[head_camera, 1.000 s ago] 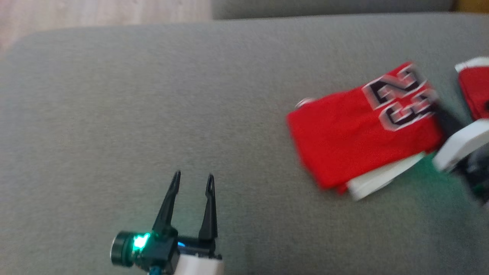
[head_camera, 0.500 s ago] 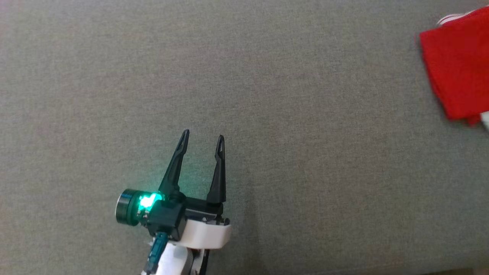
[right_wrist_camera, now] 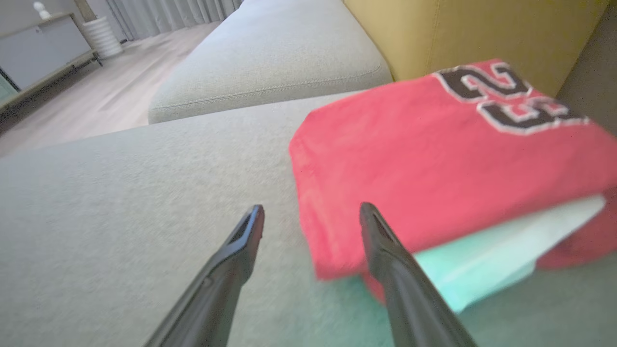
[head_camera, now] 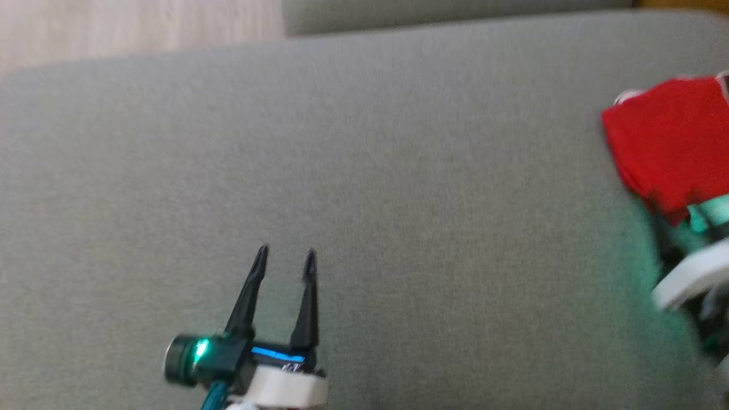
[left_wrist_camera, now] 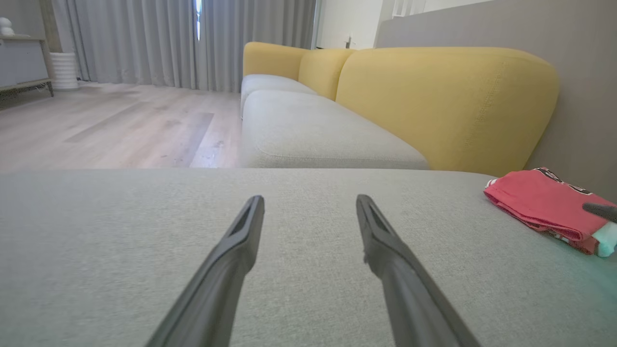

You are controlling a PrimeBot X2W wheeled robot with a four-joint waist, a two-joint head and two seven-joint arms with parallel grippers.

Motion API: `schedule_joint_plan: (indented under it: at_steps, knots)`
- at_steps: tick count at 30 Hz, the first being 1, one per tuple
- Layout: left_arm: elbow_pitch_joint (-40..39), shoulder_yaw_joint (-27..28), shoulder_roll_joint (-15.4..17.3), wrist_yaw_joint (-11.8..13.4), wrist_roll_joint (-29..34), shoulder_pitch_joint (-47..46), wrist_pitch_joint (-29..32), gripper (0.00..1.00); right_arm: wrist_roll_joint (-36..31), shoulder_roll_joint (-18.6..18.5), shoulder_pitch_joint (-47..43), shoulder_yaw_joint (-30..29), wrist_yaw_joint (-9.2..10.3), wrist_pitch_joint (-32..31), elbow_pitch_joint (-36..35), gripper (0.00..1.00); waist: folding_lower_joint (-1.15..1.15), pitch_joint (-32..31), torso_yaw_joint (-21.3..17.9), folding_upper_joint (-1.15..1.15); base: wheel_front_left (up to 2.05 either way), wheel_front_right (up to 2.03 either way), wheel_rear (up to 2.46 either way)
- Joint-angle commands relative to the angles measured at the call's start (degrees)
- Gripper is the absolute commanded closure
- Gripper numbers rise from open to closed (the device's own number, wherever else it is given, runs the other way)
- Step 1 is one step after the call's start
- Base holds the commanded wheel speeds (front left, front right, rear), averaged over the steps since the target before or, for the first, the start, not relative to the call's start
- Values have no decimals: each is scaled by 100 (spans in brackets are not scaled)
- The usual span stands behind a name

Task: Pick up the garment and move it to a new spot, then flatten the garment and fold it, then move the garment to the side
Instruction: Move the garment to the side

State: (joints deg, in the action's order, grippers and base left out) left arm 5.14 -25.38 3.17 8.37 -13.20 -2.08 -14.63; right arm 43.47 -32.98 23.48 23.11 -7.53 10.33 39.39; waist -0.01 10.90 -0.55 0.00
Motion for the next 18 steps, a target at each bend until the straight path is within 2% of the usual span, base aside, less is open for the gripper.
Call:
schedule_joint_plan:
  at_steps: [1,6,14,18]
  knots:
    - [-164,311,-29,3,94,117,-37,0,11,73,-318,65,4,228,-191,0,1,-612,183,0,0,0,0]
    - [-166,668,5,-56,210,565,-37,0,-497,810,-1011,-97,4,456,-520,0,1,-1131,285,0,0,0,0]
    - [-306,1069,33,-223,382,1097,-37,0,-2335,2111,-2637,-1542,4,465,-2924,0,1,-1581,391,0,0,0,0]
    - [-415,1266,21,-267,492,1330,-37,0,-3081,2548,-3421,-1833,4,465,-3627,0,1,-1736,413,0,0,0,0]
